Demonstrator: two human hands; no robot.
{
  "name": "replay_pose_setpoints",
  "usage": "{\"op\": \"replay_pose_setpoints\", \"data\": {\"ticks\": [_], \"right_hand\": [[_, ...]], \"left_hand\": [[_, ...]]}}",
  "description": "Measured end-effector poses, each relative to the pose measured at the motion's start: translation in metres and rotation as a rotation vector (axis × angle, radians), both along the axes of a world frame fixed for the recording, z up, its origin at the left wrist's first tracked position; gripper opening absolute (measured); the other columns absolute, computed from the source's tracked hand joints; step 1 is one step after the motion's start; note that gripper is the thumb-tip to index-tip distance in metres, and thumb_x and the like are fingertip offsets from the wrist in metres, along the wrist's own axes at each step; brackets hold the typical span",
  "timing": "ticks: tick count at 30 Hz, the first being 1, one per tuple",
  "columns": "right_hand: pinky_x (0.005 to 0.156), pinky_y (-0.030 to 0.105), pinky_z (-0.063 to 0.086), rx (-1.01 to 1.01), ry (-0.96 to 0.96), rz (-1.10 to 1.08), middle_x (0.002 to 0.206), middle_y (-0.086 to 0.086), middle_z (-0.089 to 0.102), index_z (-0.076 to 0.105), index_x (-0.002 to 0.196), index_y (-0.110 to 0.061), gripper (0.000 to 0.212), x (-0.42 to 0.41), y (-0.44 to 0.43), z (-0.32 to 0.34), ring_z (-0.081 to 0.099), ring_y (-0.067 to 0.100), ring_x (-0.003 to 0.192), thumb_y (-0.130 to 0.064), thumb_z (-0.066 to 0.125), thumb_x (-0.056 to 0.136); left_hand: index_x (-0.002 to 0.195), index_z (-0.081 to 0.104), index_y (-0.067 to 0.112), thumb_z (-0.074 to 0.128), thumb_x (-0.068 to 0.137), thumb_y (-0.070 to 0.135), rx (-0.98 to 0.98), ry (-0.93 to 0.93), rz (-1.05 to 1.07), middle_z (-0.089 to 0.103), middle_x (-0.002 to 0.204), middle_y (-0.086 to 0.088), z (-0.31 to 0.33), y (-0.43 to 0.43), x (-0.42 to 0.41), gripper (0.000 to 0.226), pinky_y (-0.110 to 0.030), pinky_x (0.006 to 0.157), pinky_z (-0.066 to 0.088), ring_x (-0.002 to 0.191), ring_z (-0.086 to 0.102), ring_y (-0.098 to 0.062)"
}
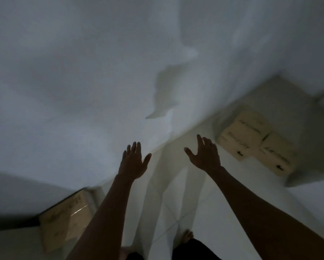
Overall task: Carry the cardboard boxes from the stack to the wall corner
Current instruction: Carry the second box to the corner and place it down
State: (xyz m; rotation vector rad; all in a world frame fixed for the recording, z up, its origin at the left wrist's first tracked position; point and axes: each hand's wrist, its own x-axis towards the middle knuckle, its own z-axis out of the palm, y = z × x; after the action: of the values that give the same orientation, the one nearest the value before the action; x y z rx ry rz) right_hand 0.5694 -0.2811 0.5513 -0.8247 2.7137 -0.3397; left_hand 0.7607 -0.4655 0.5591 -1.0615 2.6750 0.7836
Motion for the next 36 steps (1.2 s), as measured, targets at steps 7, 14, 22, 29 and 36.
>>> {"op": "replay_pose_setpoints", "data": {"ticks": [7, 14, 22, 29, 36], "right_hand": [[0.119, 0.051, 0.017, -0.001, 0.035, -0.253, 0.156, 0.02, 0.03, 0.022, 0.154, -0.012, 0.088, -0.134, 0.127, 0.033, 0.025, 0.036, 0.145, -0.067, 0.04, 0.088], [0.118, 0.052, 0.021, -0.01, -0.015, -0.462, 0.155, 0.019, 0.032, 0.022, 0.153, -0.012, 0.088, -0.225, 0.212, 0.018, 0.027, 0.035, 0.144, -0.069, 0.039, 0.088], [0.115, 0.052, 0.027, -0.015, -0.069, -0.68, 0.151, 0.015, 0.039, 0.032, 0.147, -0.015, 0.084, -0.338, 0.268, -0.003, 0.034, 0.035, 0.14, -0.07, 0.041, 0.083], [0.106, 0.053, 0.04, -0.044, -0.145, -0.836, 0.14, 0.013, 0.051, 0.039, 0.139, -0.017, 0.083, -0.428, 0.298, -0.041, 0.047, 0.034, 0.129, -0.072, 0.04, 0.077], [0.096, 0.056, 0.049, -0.095, -0.333, -0.921, 0.145, 0.014, 0.044, 0.034, 0.145, -0.02, 0.081, -0.543, 0.303, -0.161, 0.05, 0.039, 0.126, -0.068, 0.046, 0.082]], "left_hand": [[0.153, 0.015, 0.003, 0.034, 0.099, 0.049, -0.039, 0.051, -0.26, 0.017, 0.162, -0.016, 0.036, 0.086, -0.183, 0.073, -0.047, 0.122, 0.015, 0.151, 0.014, -0.032], [0.149, 0.025, 0.001, 0.037, 0.099, 0.047, -0.04, 0.052, -0.451, 0.033, 0.155, -0.017, 0.038, 0.137, -0.324, 0.069, -0.045, 0.115, 0.026, 0.143, 0.029, -0.032], [0.149, 0.025, 0.002, 0.036, 0.1, 0.047, -0.006, -0.041, -0.621, 0.033, 0.154, -0.018, 0.003, 0.169, -0.49, 0.068, -0.045, 0.115, 0.03, 0.141, 0.033, -0.033], [0.152, 0.021, 0.004, 0.038, 0.099, 0.048, 0.068, -0.105, -0.646, 0.029, 0.157, -0.018, -0.031, 0.197, -0.618, 0.07, -0.046, 0.117, 0.03, 0.145, 0.03, -0.032], [0.151, 0.024, 0.004, 0.043, 0.098, 0.044, 0.129, -0.158, -0.529, 0.038, 0.152, -0.018, -0.147, 0.215, -0.736, 0.068, -0.045, 0.111, 0.036, 0.141, 0.037, -0.033]]}}
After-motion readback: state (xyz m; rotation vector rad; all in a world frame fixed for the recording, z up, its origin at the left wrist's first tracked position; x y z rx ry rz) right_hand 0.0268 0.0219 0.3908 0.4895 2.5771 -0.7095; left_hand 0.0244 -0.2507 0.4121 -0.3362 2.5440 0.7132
